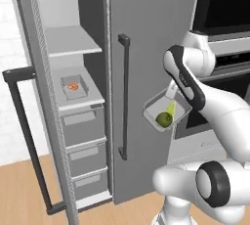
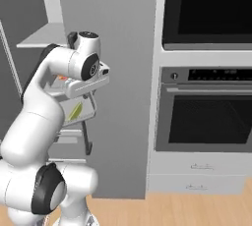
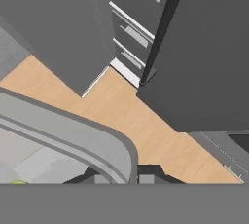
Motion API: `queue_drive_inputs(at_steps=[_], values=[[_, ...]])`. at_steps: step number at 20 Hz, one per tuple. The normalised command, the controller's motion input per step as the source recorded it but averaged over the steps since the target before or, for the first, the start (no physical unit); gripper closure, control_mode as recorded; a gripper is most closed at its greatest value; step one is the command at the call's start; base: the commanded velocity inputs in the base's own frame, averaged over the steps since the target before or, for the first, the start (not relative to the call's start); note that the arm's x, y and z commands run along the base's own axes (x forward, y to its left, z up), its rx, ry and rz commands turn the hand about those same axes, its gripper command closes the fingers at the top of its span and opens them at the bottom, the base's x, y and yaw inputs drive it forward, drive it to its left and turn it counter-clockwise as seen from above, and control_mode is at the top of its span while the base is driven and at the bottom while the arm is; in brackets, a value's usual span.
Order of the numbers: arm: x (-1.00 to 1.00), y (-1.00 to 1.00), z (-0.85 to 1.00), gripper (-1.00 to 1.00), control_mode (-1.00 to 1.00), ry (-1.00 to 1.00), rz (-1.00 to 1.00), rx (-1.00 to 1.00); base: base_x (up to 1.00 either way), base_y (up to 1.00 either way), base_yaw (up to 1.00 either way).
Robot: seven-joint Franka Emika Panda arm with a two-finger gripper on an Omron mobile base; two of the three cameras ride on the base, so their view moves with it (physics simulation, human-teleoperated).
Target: Take the meat container that has the shrimp and place it on the second highest rack of the freezer. Then take the vegetable container that has the lemon wedge and lime and place it on the highest rack of the freezer.
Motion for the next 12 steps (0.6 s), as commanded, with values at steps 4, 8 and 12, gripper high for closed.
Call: queue_drive_inputs(at_steps=[4,8,12], values=[[0.0,0.0,0.0,1.0,1.0,0.0,0.0,0.0,0.0,0.1,0.59],[0.0,0.0,0.0,1.0,1.0,0.0,0.0,0.0,0.0,0.03,0.55],[0.0,0.0,0.0,1.0,1.0,0.0,0.0,0.0,0.09,0.01,0.02]])
